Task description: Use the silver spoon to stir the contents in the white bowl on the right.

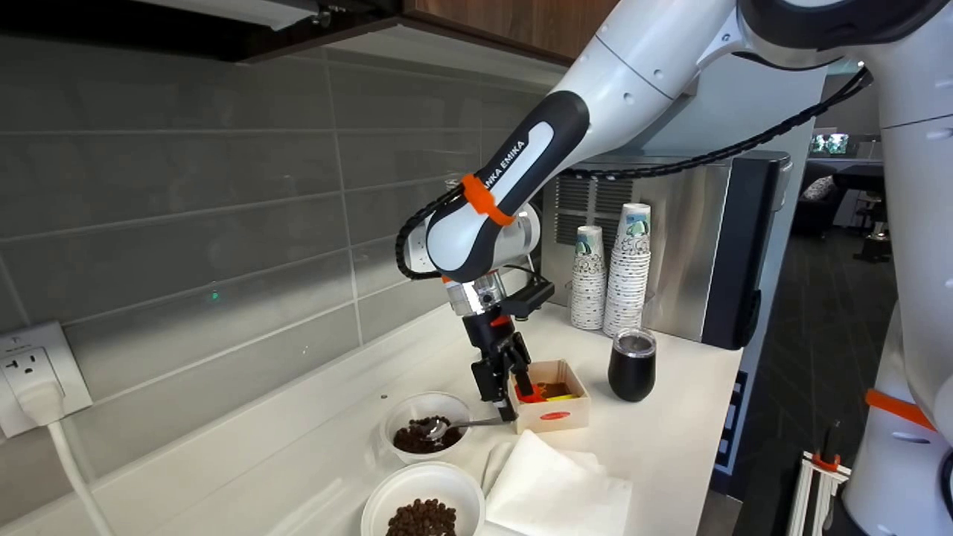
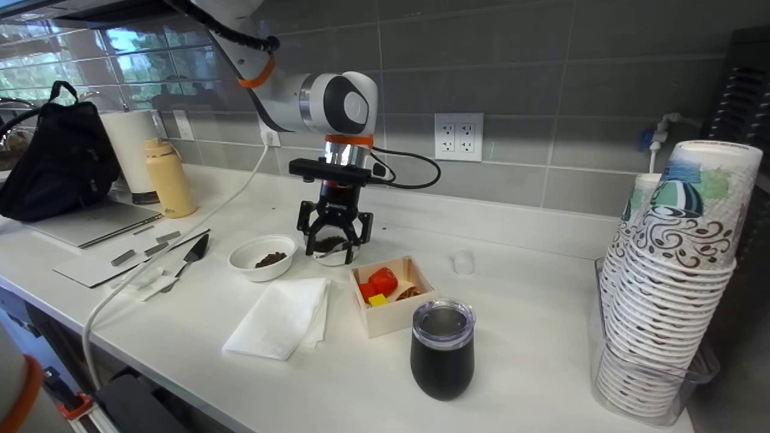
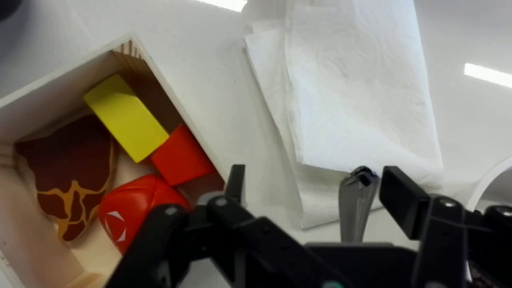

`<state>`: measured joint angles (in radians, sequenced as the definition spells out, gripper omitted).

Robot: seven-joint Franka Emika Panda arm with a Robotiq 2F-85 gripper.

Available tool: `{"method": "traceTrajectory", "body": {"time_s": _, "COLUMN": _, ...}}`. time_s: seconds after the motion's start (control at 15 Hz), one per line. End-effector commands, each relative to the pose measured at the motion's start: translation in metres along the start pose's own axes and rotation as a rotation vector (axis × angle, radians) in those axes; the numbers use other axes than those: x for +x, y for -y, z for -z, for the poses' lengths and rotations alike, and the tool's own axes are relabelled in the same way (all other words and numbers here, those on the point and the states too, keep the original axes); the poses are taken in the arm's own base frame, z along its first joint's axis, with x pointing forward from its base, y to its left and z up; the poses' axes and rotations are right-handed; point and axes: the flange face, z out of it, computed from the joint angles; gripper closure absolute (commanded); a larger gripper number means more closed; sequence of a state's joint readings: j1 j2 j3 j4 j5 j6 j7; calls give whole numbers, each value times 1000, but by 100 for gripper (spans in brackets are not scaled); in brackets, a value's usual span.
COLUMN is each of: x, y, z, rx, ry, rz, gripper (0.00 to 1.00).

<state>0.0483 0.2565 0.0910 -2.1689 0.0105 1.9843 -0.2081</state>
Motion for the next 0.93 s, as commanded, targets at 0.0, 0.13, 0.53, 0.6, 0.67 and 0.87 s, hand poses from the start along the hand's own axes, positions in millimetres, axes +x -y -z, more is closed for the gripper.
{"method": "traceTrajectory", "body": {"time_s": 0.0, "x": -13, "y": 4, "z": 13, "rx": -8, "ry": -60, "rz": -22, "gripper": 0}}
{"method": "traceTrajectory", "body": {"time_s": 0.13, "x": -23, "y": 5, "z": 21, "rx": -10, "ry": -94, "rz": -33, "gripper": 0}}
{"method": "traceTrajectory", "body": {"time_s": 0.53, "x": -75, "y": 6, "z": 40, "rx": 28, "ry": -176, "rz": -73, "gripper": 0}}
{"method": "traceTrajectory", "body": {"time_s": 0.6, "x": -88, "y": 6, "z": 41, "rx": 32, "ry": -194, "rz": -83, "gripper": 0}}
{"method": "traceTrajectory", "body": {"time_s": 0.67, "x": -102, "y": 6, "z": 42, "rx": 38, "ry": -212, "rz": -92, "gripper": 0}}
{"method": "traceTrajectory", "body": {"time_s": 0.87, "x": -141, "y": 7, "z": 44, "rx": 31, "ry": -261, "rz": -119, "gripper": 0}}
